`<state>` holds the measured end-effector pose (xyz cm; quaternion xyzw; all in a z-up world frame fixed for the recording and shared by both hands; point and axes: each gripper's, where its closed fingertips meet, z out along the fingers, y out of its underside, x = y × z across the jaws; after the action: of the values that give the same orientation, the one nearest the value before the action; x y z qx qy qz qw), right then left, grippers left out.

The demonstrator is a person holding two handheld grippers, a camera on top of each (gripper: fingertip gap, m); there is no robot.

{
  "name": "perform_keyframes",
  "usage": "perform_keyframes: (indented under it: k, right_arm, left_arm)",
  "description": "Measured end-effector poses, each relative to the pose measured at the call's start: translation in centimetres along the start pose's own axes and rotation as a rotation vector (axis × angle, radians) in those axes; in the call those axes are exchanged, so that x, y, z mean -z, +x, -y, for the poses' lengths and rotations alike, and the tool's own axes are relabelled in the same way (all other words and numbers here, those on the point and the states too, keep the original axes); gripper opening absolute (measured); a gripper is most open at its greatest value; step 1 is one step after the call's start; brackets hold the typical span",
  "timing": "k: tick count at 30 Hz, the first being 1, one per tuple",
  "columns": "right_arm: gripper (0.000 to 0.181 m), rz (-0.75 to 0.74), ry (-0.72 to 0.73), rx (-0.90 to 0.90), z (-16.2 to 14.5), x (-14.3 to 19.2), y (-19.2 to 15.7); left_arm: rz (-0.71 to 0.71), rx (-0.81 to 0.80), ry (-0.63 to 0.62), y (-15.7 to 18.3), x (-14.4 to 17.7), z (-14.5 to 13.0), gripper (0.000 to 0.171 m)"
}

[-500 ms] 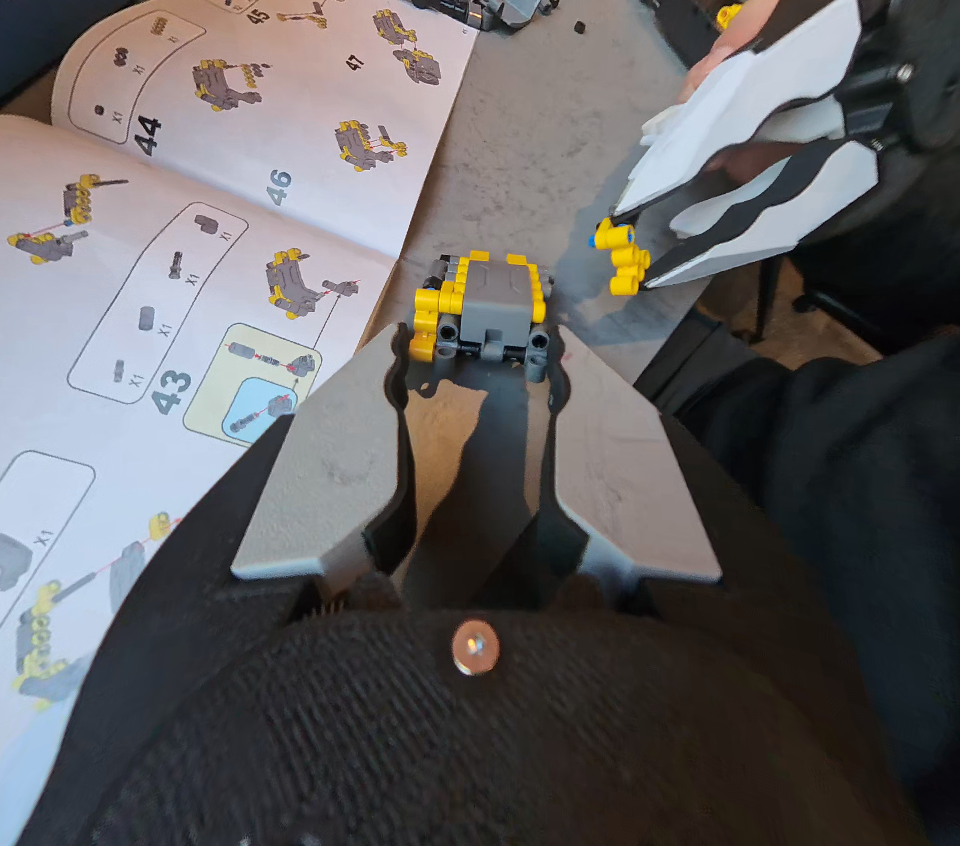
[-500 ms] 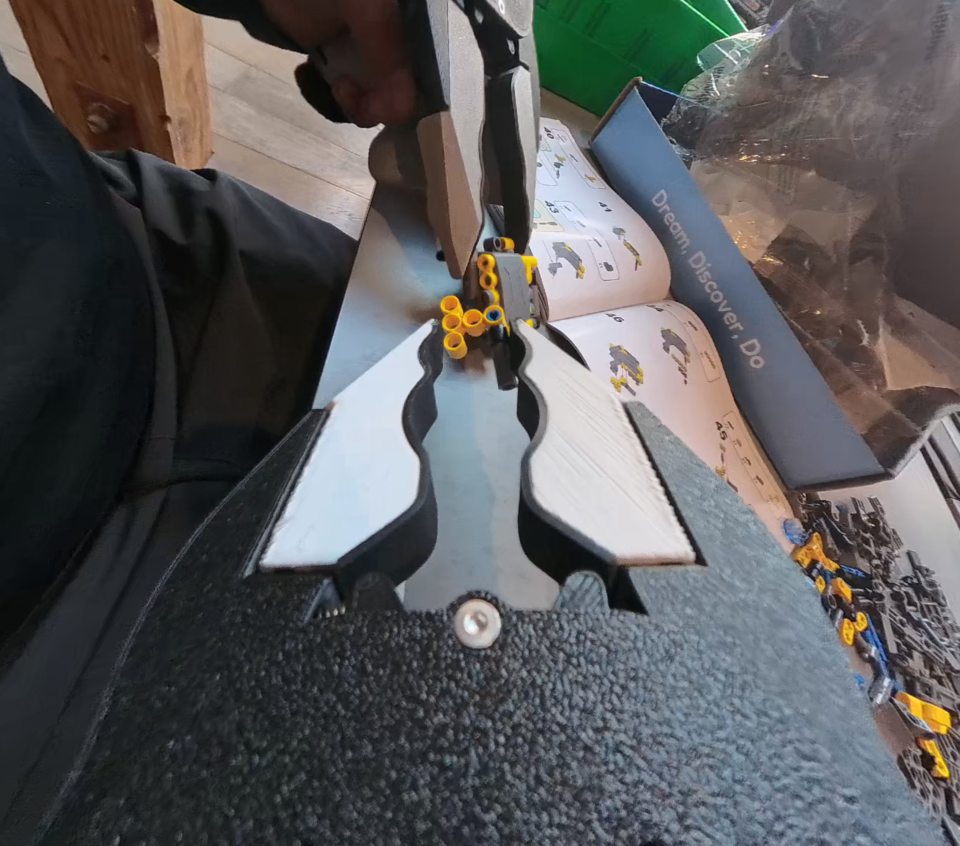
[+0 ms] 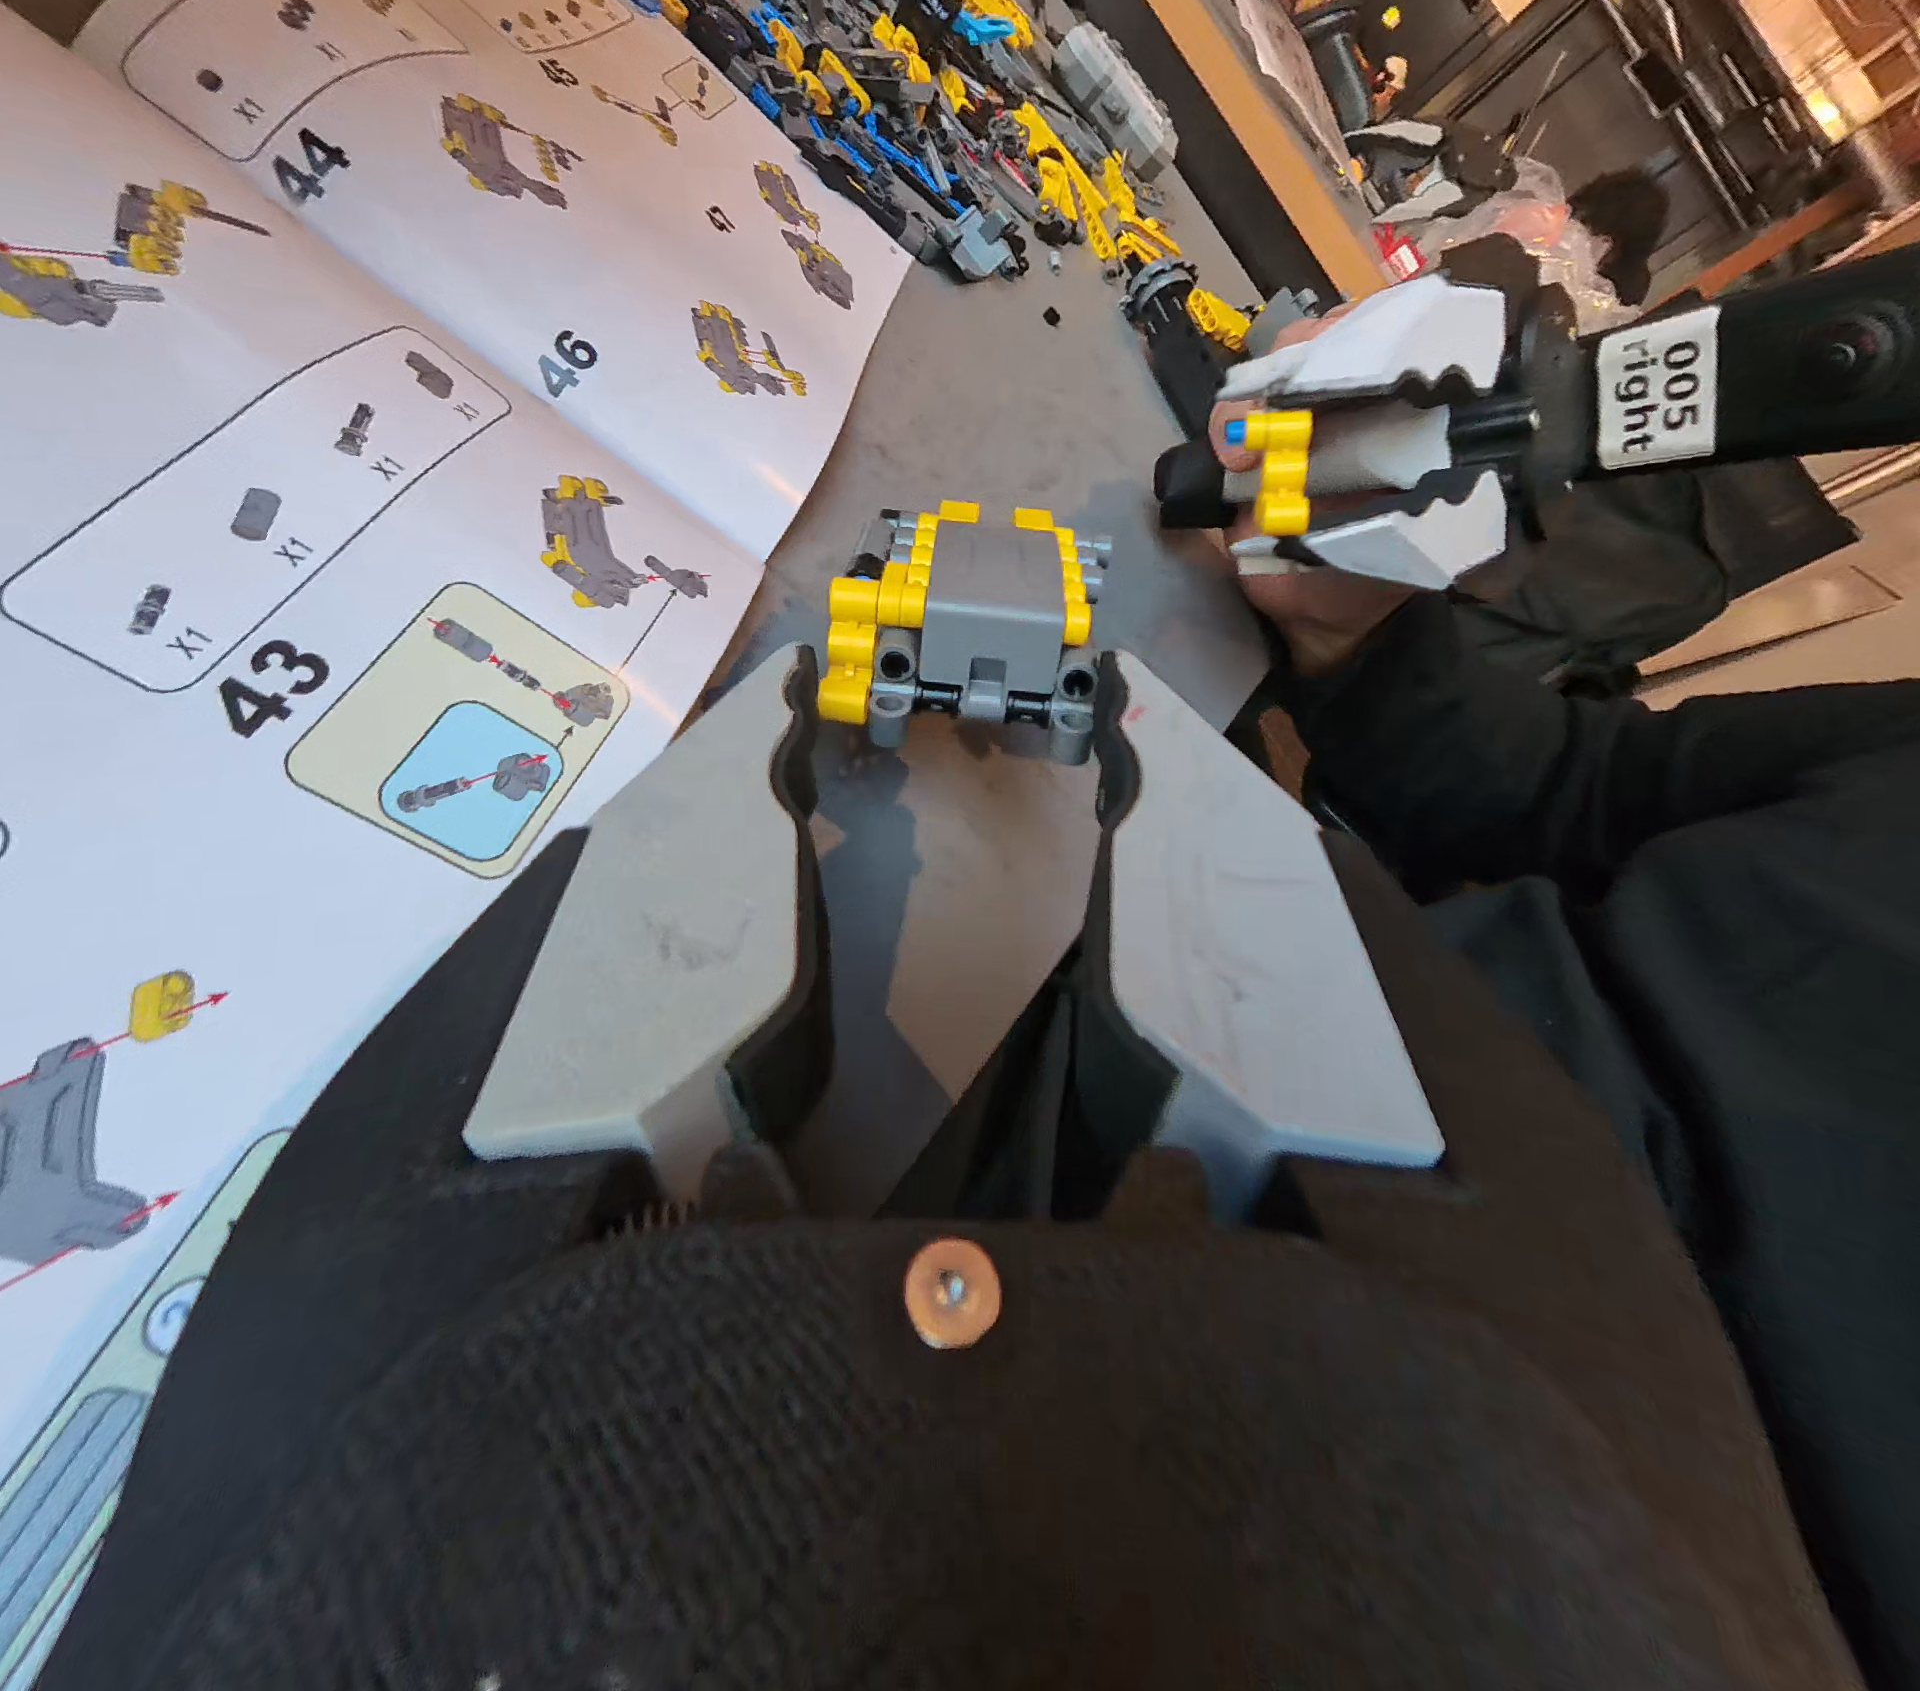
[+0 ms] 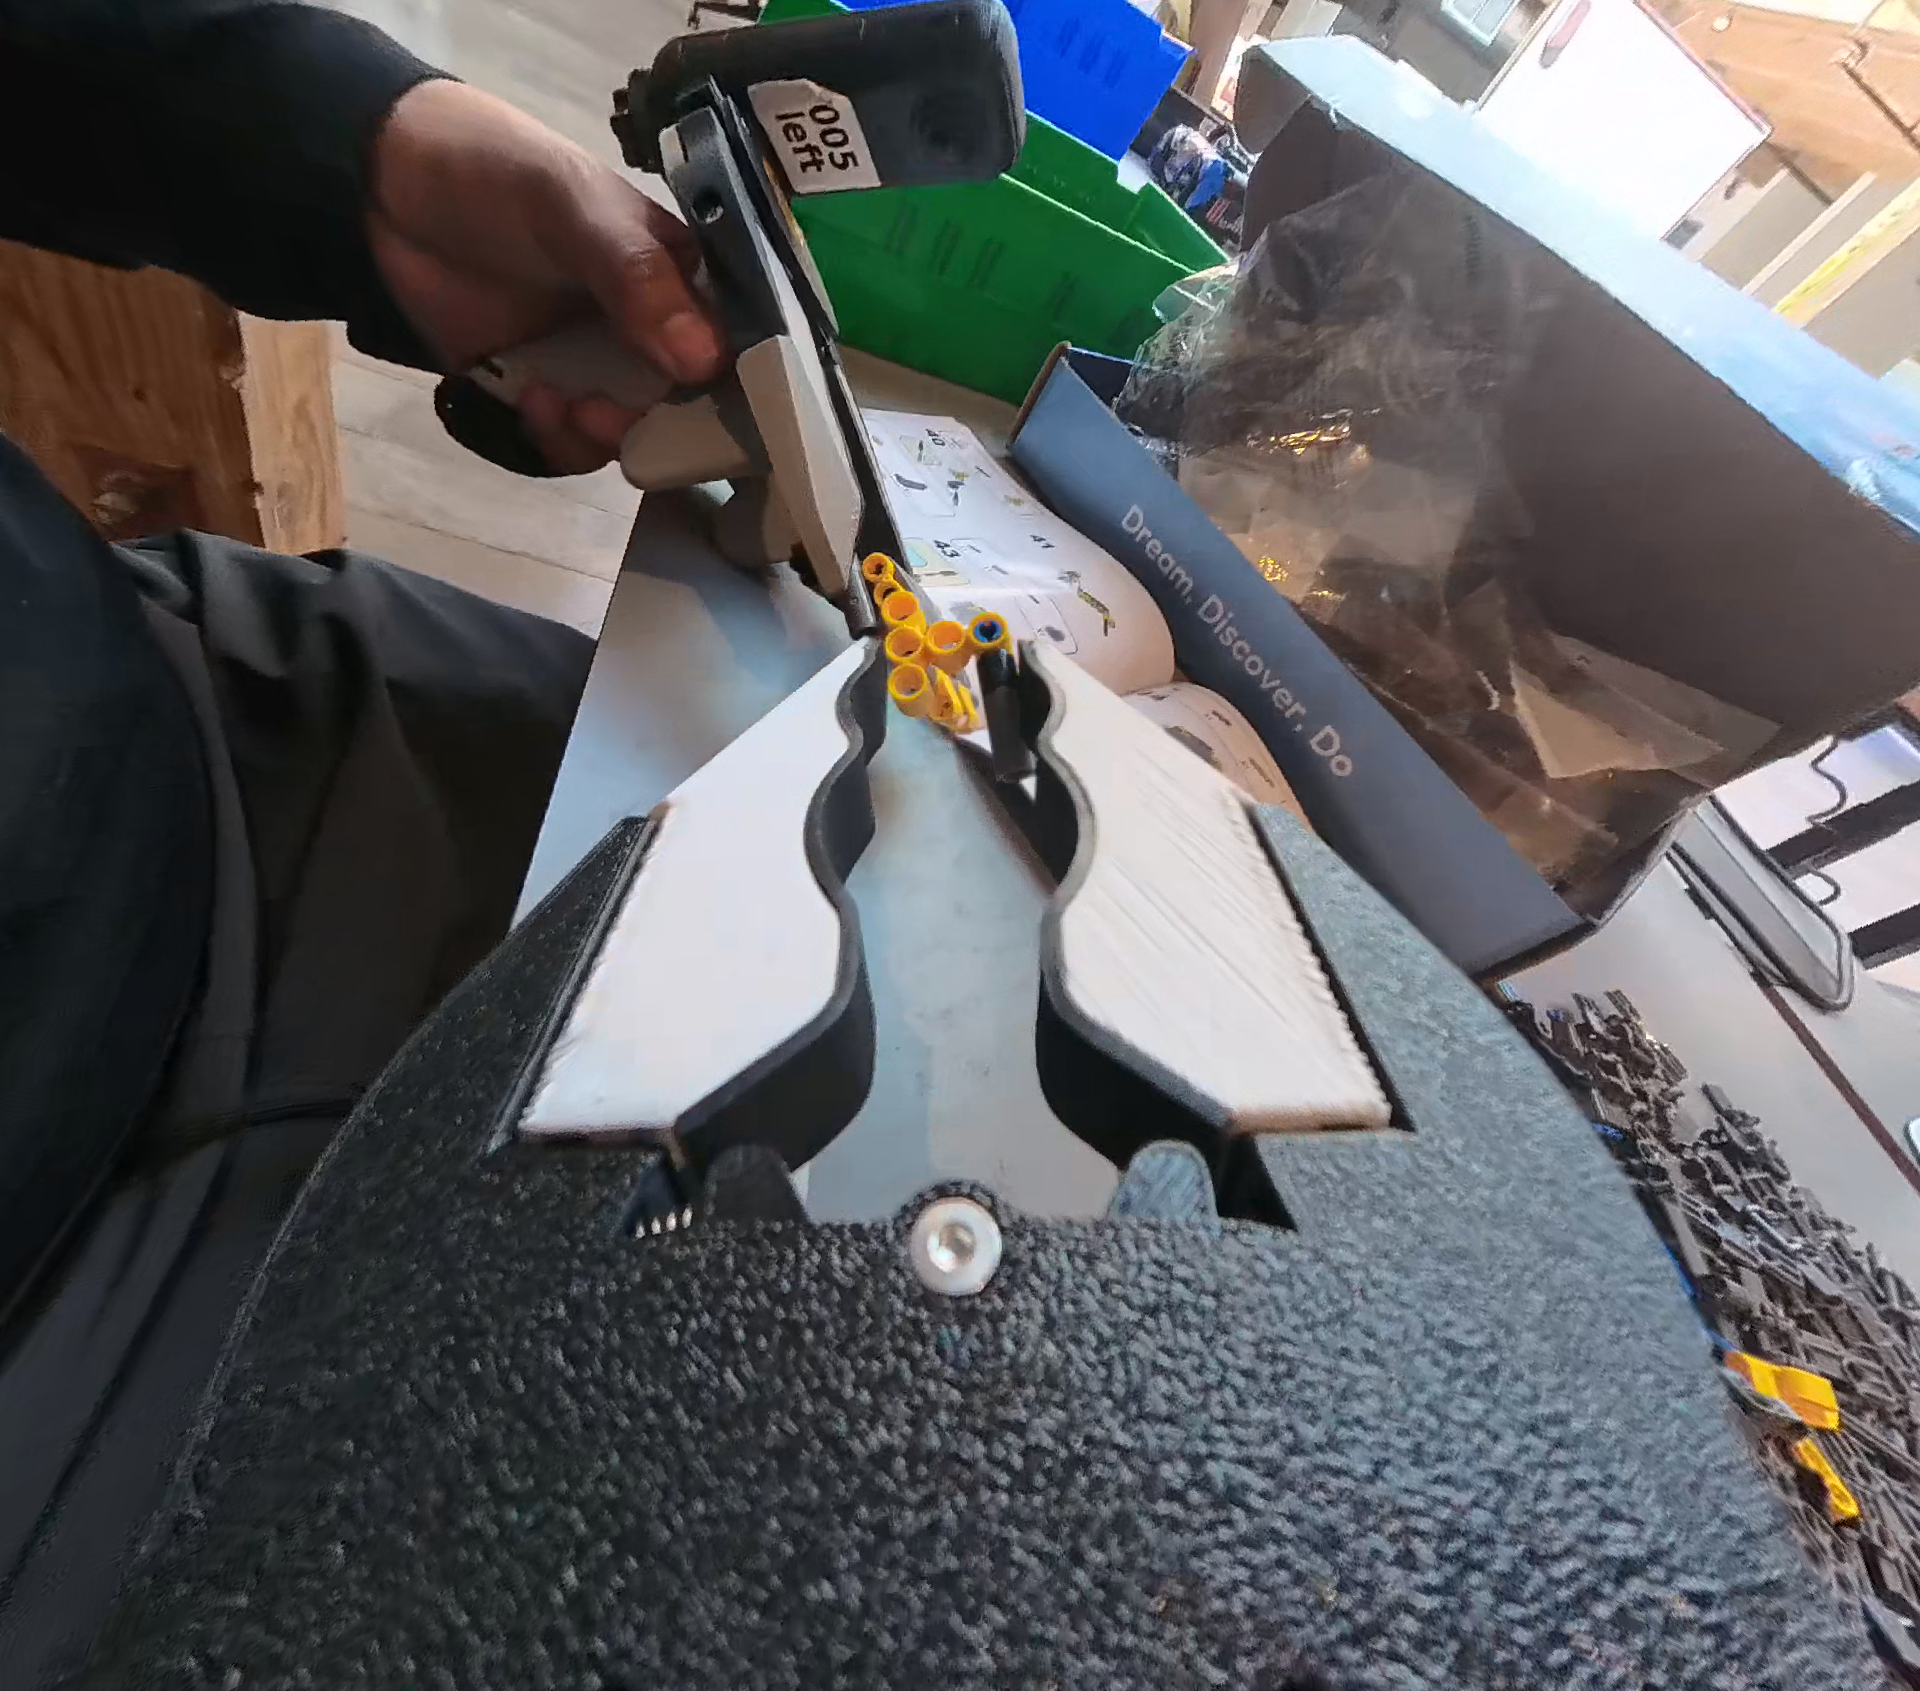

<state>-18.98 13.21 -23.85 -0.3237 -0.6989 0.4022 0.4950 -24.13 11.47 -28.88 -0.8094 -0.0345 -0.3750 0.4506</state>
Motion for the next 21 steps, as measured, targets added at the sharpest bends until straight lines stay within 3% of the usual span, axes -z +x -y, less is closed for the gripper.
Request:
perform_keyframes:
  k: [6, 21]
  right_arm:
    - [0.024, 0.025, -0.031, 0.023, -0.7, -0.4, -0.6]
    - [0.024, 0.035, -0.062, 0.06, -1.2, -0.8, -1.1]
  left_arm:
    - [-0.1, 0.136, 0.02, 1.0, -0.3, -0.1, 0.051]
    - [-0.15, 0.209, 0.052, 0.9, 0.0, 0.2, 0.051]
